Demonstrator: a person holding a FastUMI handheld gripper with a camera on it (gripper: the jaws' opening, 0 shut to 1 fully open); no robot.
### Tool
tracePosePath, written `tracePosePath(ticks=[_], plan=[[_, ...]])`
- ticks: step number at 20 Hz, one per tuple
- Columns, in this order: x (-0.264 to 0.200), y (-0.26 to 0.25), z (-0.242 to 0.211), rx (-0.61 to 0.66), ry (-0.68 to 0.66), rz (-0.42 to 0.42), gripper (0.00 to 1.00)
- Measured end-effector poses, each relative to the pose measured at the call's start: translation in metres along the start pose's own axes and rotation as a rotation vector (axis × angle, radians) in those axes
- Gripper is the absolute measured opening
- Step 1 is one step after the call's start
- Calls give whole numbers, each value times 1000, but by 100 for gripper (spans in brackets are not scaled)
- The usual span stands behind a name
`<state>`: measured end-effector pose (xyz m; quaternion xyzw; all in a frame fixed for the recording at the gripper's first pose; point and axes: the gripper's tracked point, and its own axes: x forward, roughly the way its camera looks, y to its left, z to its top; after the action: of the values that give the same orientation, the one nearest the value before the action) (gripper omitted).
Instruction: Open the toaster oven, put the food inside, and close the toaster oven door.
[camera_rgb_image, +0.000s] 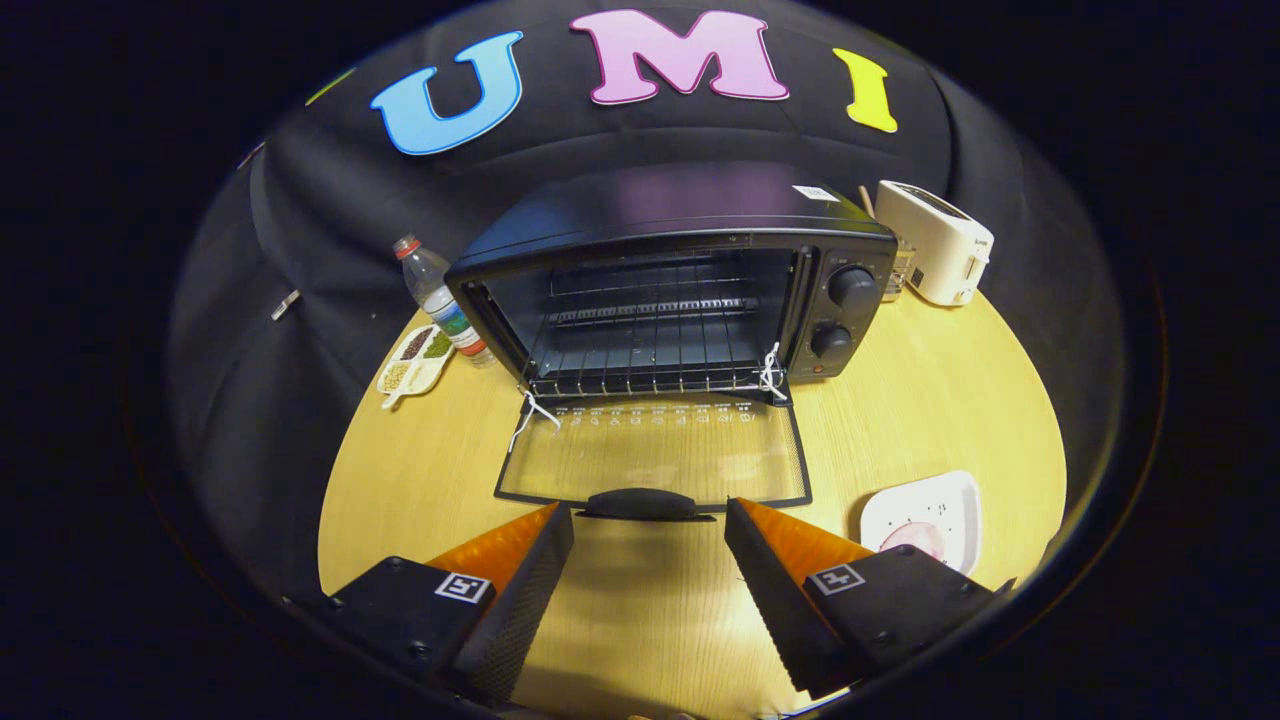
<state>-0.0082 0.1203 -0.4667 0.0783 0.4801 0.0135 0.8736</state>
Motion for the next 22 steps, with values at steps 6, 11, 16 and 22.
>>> tracePosePath(ticks=[6,11,16,22], plan=[[-26,-25,32,-71,-73,115,99],[-45,-179,28,-97,-45,-25,99],[-46,-304,-24,-39,102,-150,97],[-12,-353,-66,34,238,-141,94]])
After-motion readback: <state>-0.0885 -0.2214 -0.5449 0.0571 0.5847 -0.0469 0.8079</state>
